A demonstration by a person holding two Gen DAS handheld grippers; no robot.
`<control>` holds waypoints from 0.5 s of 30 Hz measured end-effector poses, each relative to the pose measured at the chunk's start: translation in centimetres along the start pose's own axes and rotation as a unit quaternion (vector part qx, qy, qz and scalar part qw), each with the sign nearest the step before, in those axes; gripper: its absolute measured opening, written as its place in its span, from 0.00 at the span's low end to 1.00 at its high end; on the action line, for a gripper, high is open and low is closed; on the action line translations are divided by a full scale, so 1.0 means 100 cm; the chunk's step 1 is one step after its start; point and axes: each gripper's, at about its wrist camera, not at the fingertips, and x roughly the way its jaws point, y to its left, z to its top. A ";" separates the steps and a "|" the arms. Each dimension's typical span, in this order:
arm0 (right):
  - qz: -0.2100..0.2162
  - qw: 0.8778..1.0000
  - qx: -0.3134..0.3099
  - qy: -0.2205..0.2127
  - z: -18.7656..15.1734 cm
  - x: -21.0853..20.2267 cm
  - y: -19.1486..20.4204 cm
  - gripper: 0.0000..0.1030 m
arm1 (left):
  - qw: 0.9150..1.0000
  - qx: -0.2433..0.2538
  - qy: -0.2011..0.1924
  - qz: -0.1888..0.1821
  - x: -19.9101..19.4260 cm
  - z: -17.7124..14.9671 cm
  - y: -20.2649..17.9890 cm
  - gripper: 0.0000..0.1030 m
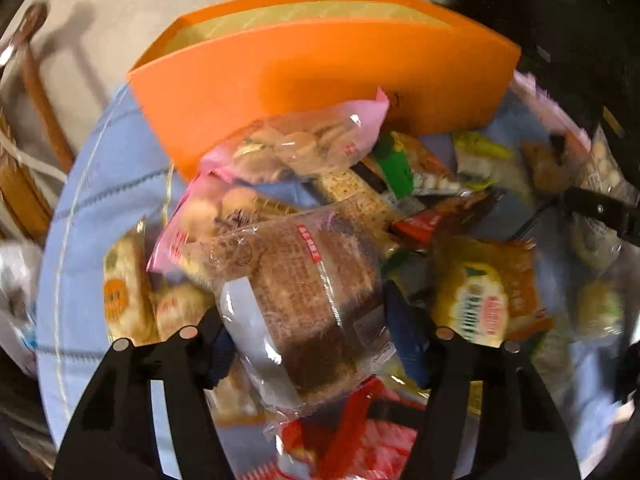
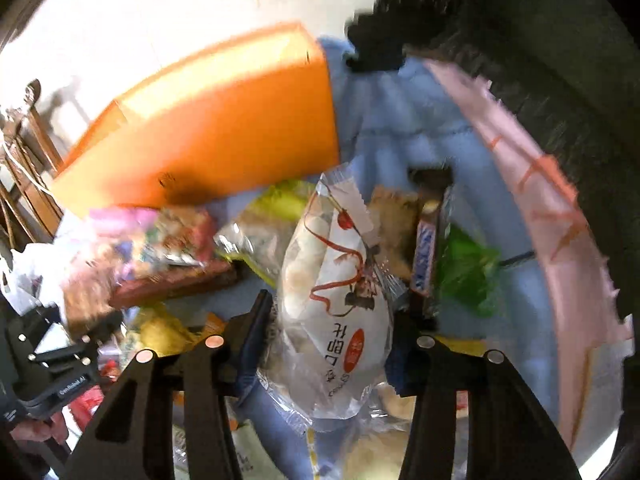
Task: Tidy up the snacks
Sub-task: 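Grasp bread loaf with left tool while right tool grasps white bun bag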
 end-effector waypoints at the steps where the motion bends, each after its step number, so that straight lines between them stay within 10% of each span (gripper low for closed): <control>1: 0.003 1.000 0.002 -0.009 0.003 -0.009 -0.001 0.48 | 1.000 -0.015 -0.007 -0.015 -0.010 0.000 0.005 0.39; 15: 0.015 0.997 0.001 -0.071 0.020 -0.065 -0.005 0.48 | 0.998 -0.029 -0.028 -0.046 -0.029 0.020 0.019 0.26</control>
